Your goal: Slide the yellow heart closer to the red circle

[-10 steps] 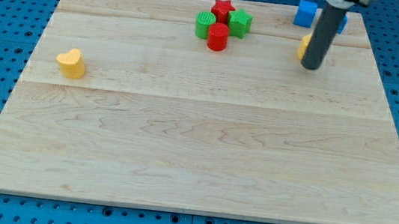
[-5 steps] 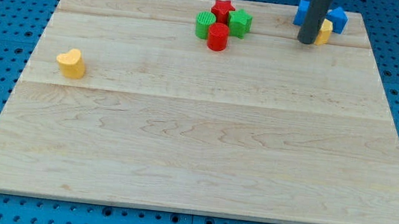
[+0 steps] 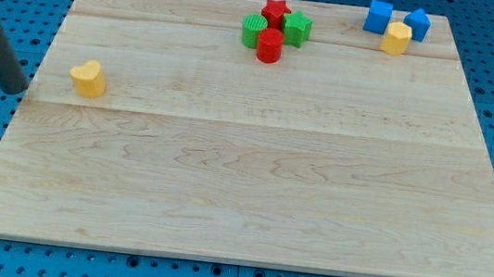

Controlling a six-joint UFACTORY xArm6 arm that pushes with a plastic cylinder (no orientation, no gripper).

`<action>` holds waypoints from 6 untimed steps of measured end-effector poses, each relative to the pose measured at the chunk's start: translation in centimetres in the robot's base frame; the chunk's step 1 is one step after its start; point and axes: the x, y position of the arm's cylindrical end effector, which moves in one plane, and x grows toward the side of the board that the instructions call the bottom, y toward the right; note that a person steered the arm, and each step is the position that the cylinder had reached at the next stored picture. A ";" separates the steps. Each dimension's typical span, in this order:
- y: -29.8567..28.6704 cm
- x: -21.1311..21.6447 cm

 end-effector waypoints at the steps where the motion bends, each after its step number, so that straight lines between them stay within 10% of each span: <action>1: 10.7 -2.7; 3: 25.0 -1.3; 5: 11.1 -2.5; 6: 19.6 -4.5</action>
